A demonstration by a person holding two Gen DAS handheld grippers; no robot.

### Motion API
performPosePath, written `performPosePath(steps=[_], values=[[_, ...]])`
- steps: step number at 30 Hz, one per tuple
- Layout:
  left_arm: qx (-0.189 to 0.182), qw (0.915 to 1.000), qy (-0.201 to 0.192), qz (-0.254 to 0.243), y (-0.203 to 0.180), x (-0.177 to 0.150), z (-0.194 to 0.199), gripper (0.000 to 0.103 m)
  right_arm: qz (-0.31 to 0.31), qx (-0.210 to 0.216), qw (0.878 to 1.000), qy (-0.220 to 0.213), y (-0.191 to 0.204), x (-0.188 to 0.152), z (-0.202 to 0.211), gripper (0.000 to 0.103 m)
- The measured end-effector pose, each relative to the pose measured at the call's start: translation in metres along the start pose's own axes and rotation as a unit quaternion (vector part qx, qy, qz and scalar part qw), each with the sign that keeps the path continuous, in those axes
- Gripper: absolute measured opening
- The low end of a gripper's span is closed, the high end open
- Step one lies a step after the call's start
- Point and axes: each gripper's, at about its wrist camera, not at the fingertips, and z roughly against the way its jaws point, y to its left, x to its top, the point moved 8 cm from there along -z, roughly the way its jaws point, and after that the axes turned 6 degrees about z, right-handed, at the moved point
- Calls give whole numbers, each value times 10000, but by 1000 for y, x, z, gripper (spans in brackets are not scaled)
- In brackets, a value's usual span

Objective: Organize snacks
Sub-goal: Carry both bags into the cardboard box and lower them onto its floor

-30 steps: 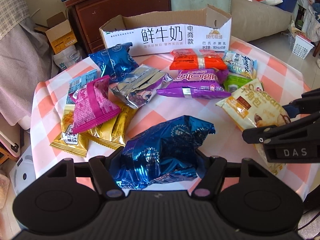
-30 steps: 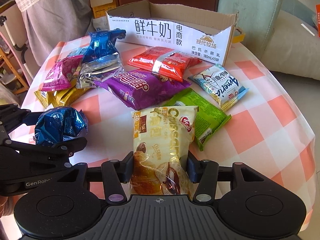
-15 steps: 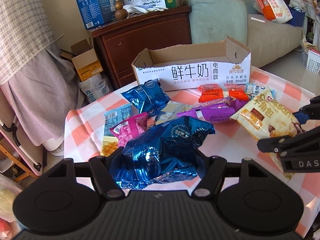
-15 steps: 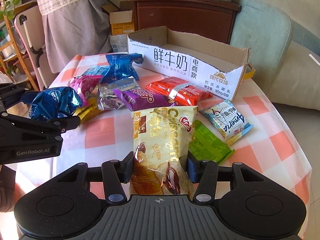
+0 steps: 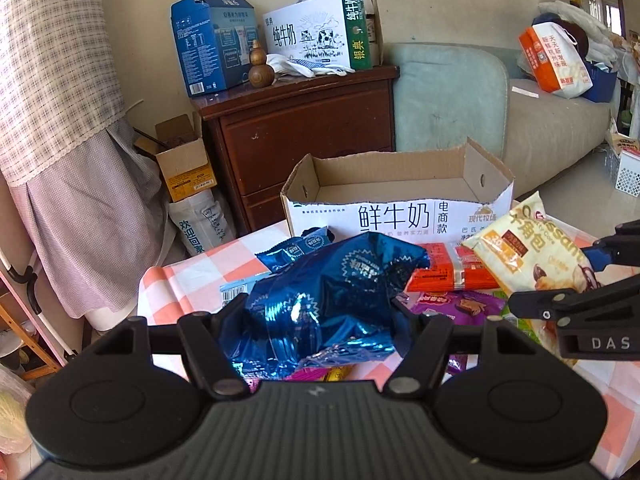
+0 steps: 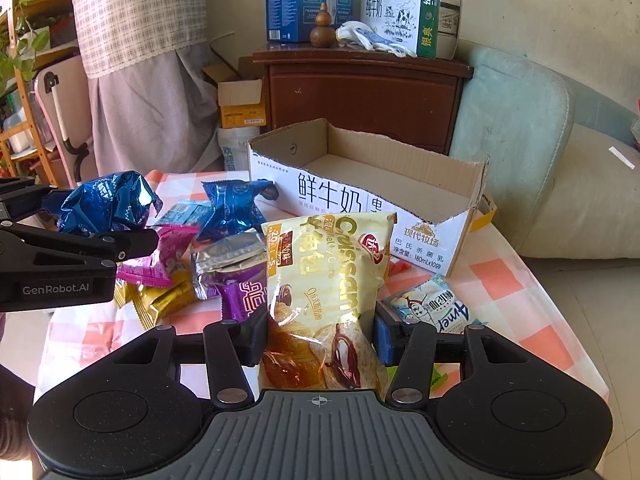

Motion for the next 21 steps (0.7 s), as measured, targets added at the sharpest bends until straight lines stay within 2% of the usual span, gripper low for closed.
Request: performPosePath(steps=[9,13,21], values=[[12,9992,-38,394,9,25,-21,69,-189,-8,9997,-177,-13,19,-6,50],[-47,9977,36,668,14,32,-31,69,-404,-57,9988,-286,-28,28,-7,50],[-64,9961,0,879,16,49,-53,69,-878,-200,9945,-539,-55,50,-12,50]])
